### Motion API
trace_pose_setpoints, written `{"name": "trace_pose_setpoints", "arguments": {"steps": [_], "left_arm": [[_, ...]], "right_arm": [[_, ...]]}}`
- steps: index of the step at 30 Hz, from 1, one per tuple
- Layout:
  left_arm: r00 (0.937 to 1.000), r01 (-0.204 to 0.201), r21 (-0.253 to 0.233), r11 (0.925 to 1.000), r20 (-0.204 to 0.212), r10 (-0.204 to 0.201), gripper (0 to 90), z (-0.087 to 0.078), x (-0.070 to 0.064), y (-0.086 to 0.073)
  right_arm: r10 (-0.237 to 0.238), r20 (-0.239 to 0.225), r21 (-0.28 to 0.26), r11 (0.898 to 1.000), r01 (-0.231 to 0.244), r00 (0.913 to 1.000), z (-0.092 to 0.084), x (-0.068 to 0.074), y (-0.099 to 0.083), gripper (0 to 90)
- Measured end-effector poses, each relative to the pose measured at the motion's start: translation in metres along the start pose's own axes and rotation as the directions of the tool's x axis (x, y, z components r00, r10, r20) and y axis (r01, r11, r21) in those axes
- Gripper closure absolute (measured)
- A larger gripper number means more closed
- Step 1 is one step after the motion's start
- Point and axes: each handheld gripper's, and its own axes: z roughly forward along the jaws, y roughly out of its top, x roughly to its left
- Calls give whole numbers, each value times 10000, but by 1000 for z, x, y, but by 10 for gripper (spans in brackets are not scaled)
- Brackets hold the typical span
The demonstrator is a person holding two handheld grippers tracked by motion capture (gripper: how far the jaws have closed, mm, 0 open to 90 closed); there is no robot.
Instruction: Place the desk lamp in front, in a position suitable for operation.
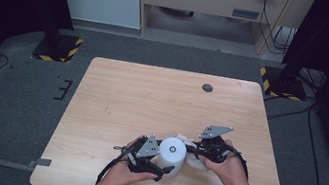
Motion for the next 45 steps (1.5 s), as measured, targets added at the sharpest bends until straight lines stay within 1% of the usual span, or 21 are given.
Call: {"name": "trace_pose_setpoints", "arguments": {"steps": [5, 9, 12, 15, 19, 20, 23, 25, 26, 27, 28, 30, 32, 37, 41, 45], "left_arm": [[10000, -1, 16, 10000, -26, 1, 95, 0, 0, 0], [10000, 4, 2, 10000, -53, -4, 95, 0, -1, 0], [10000, 29, -29, 10000, -29, -29, 96, 0, 0, 0], [10000, 33, -27, 10000, -15, -33, 96, 0, 0, 0], [10000, 8, -22, 10000, -17, -8, 96, 0, 0, 0], [10000, -11, -6, 10000, -22, 11, 97, -1, 0, 0], [10000, -15, -6, 10000, -35, 15, 98, -1, 0, 0], [10000, -17, 1, 10000, -34, 17, 98, -1, 0, 0], [10000, -21, -8, 10000, -32, 21, 98, 0, 0, 0], [10000, -1, -30, 10000, -34, 1, 99, 0, 0, 0], [10000, 2, -31, 10000, -33, -2, 98, 0, 0, 0], [10000, 18, -25, 10000, -39, -19, 98, 0, 0, 0], [10000, 2, -4, 10000, -55, -2, 99, 0, 0, 0], [10000, 17, -15, 10000, -62, -17, 100, 0, 0, 0], [10000, 43, -31, 10000, -51, -43, 100, 0, 0, 0], [10000, 18, -24, 10000, -66, -18, 101, 0, 0, 0]], "right_arm": [[-56, 30, 135, 9999, 56, 10000, 5, 2, -1, 783], [22, 60, 25, 10000, -23, 10000, 5, 1, -3, 783], [86, 34, 23, 10000, -86, 10000, 8, 1, -3, 784], [132, 101, 288, 9995, -135, 9999, 15, 0, -6, 784], [53, 64, 726, 9973, -57, 10000, 23, 0, -11, 785], [137, 69, 766, 9970, -142, 9999, 25, -1, -12, 785], [142, -58, 829, 9965, -137, 9999, 25, -2, -11, 785], [118, -52, 611, 9981, -114, 9999, 22, -3, -8, 785], [152, -120, 422, 9990, -147, 9998, 19, -4, -6, 785], [170, -167, 104, 9998, -169, 9997, 14, -5, -1, 785], [214, -189, -66, 9997, -216, 9996, 11, -6, 2, 785], [201, -288, -261, 9994, -209, 9994, 8, -6, 6, 786], [136, -282, -165, 9998, -140, 9995, 9, -6, 7, 786], [71, -248, 371, 9993, -61, 9997, 19, -8, 3, 786], [117, -286, 481, 9988, -103, 9995, 25, -10, 1, 786], [100, -301, 650, 9979, -80, 9995, 27, -9, -4, 786]]}}
